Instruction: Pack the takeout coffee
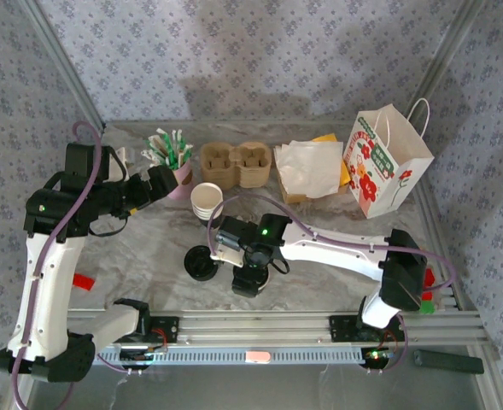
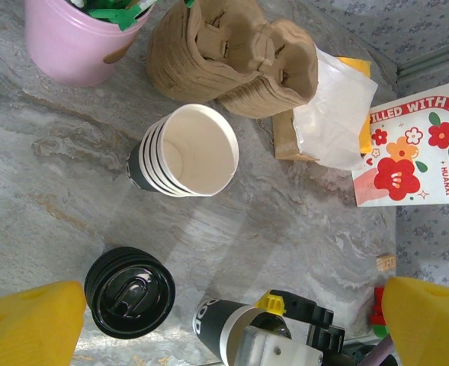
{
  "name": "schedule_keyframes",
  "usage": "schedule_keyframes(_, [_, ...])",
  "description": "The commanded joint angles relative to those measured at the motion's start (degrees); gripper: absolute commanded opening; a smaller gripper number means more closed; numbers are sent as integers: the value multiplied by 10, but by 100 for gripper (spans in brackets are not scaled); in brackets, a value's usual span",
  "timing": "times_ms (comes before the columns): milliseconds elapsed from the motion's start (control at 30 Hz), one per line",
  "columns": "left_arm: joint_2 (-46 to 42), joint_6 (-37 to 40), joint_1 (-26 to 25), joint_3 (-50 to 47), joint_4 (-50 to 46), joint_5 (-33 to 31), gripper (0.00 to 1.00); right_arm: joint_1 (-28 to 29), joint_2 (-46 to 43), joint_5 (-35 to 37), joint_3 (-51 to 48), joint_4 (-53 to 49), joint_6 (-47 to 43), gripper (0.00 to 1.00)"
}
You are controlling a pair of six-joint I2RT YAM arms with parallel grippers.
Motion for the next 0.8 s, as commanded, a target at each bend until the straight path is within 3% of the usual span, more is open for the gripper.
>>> schedule_keyframes(0, [-7,11,5,18,2,7,100,4,9,7,17,-27,-12,91])
schedule_keyframes(767, [-7,15,8,24,-1,9,100,3,14,22,31,-40,-10,92])
